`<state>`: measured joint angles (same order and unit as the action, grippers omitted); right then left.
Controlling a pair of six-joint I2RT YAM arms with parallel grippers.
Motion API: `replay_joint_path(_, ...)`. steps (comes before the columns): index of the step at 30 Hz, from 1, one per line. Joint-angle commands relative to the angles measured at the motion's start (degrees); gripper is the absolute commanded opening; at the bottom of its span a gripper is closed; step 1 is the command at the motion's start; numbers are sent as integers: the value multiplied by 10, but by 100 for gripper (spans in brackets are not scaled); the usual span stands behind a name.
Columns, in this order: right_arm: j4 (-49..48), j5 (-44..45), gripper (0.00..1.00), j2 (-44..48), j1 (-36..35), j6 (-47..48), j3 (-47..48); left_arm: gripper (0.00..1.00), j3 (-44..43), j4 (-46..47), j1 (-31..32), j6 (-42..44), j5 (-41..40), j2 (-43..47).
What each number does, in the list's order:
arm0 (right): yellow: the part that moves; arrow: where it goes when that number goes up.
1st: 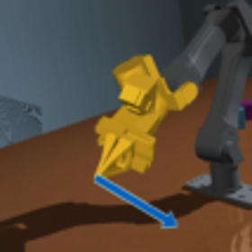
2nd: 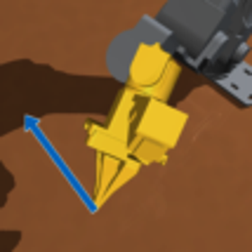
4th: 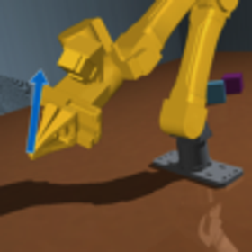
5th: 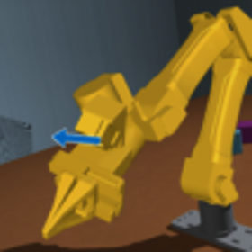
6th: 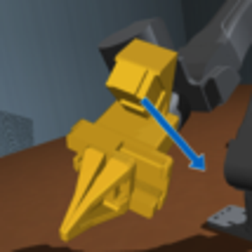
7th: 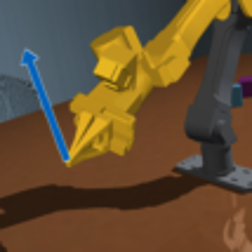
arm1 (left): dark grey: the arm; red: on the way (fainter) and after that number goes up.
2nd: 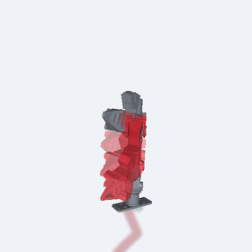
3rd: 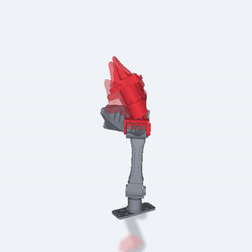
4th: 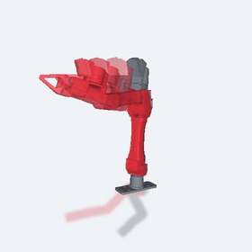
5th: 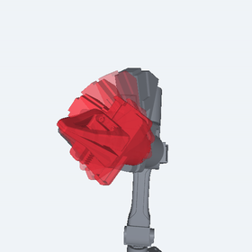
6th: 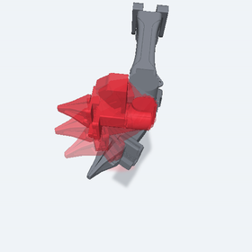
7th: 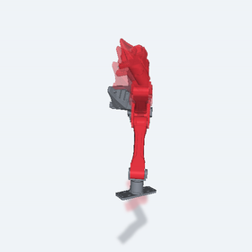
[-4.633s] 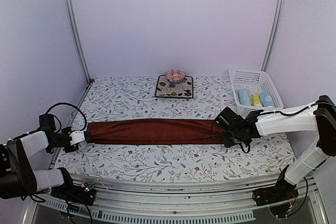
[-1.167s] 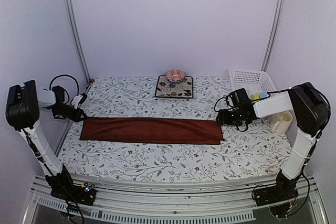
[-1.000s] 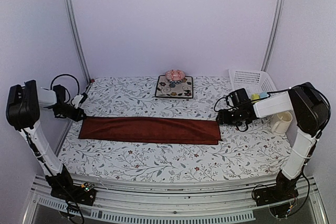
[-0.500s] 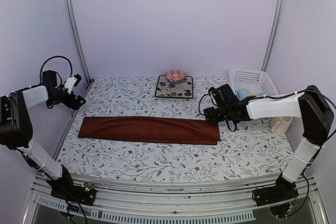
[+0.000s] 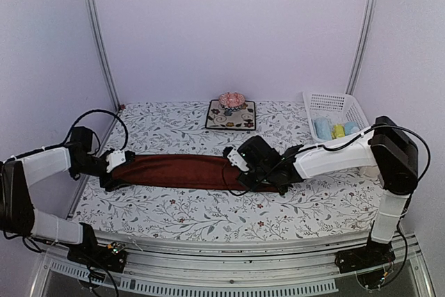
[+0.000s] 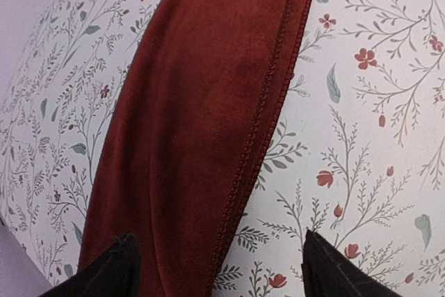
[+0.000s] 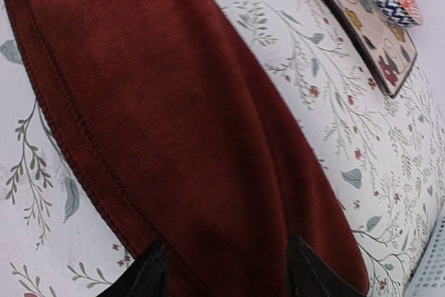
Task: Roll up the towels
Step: Smooth out the towel at the center of the board.
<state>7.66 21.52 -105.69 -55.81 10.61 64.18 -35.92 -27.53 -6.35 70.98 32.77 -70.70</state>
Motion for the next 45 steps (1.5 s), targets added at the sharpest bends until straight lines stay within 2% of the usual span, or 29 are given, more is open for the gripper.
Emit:
replay_joint_path(1,1,-13,55,-60,-13,36,38,73,10,-11,16,56,-8,-1)
replay_joint_path(7,-23,-5,54,-73,-20,39,29,68,29,43,20,39,-66,-32)
replay_joint_path(11,-29,12,54,-77,-21,43,28,62,34,90,20,17,-99,-56)
replay_joint_path(18,-29,24,49,-94,-30,57,28,60,24,110,20,3,-115,-90)
replay_joint_path(24,-34,35,32,-102,-39,72,27,60,16,108,19,-1,-117,-89)
replay_joint_path(25,-40,42,21,-102,-45,80,25,60,13,104,18,-1,-118,-89)
replay_joint_path(26,-41,43,15,-100,-46,81,24,60,12,104,17,-1,-119,-89)
replay_joint_path(30,-44,42,4,-89,-50,85,17,59,7,100,12,1,-123,-88)
replay_joint_path(45,-33,26,3,-46,-55,104,-13,55,-28,101,-24,10,-151,-127)
